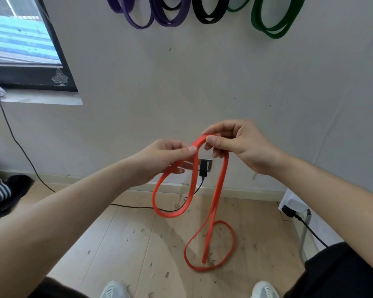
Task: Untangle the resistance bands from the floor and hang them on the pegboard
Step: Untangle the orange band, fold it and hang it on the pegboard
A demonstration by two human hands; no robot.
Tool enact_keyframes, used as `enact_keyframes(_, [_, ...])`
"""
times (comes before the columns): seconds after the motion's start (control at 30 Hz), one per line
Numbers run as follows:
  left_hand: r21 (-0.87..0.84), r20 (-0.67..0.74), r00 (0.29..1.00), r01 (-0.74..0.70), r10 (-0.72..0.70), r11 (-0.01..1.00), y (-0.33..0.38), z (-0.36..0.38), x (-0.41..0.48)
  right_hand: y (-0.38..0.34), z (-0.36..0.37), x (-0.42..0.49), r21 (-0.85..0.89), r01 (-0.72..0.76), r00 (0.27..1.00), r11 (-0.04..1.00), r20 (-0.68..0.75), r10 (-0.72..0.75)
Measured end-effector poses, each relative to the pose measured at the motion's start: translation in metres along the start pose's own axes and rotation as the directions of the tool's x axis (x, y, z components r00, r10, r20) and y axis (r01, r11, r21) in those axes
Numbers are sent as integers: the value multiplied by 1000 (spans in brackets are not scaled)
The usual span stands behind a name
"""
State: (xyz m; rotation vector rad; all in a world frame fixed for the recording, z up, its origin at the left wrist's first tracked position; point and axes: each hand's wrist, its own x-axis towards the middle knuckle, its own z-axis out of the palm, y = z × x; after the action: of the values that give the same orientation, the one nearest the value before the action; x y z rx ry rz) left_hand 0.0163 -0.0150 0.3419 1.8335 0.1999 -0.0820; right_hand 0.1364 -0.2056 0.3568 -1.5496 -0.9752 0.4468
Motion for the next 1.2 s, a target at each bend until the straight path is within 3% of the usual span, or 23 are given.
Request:
enact_keyframes(0.17, [232, 44, 999, -42, 33, 972, -36, -2, 5, -2, -11, 2, 28, 24, 994, 999, -111, -21])
enact_keyframes(0.37, [429, -71, 996, -11, 45, 903, -63, 2, 8, 6, -29, 6, -2, 22, 970, 1000, -243, -22])
enact_keyframes(0.43, [320, -146, 988, 2, 47, 948, -64, 0, 11, 10, -34, 6, -25, 13, 966, 1000, -259, -18])
enact_keyframes(0.53, [-35, -219, 976, 0, -8, 999, -61, -5, 11, 15, -43, 7, -45, 0, 958, 999, -285, -13])
enact_keyframes(0.73, [-488, -174, 982, -26, -69, 872, -49, -25, 14, 29, -60, 7, -79, -69, 939, 994, -343, 38])
enact_keyframes(0.83, [-562, -148, 984, -3, -97, 827, -47, -33, 15, 34, -66, 6, -98, -96, 934, 990, -354, 56])
enact_keyframes(0.97, [-521, -125, 988, 9, -87, 854, -47, -40, 14, 36, -66, 6, -104, -109, 932, 989, -355, 66])
enact_keyframes(1.1, [-213, -230, 972, -5, -45, 977, -52, -44, 11, 36, -66, 6, -107, -113, 926, 988, -372, 65])
enact_keyframes(1.2, [45, -222, 975, 6, 4, 999, -58, -46, 10, 35, -64, 5, -111, -109, 940, 988, -336, 66])
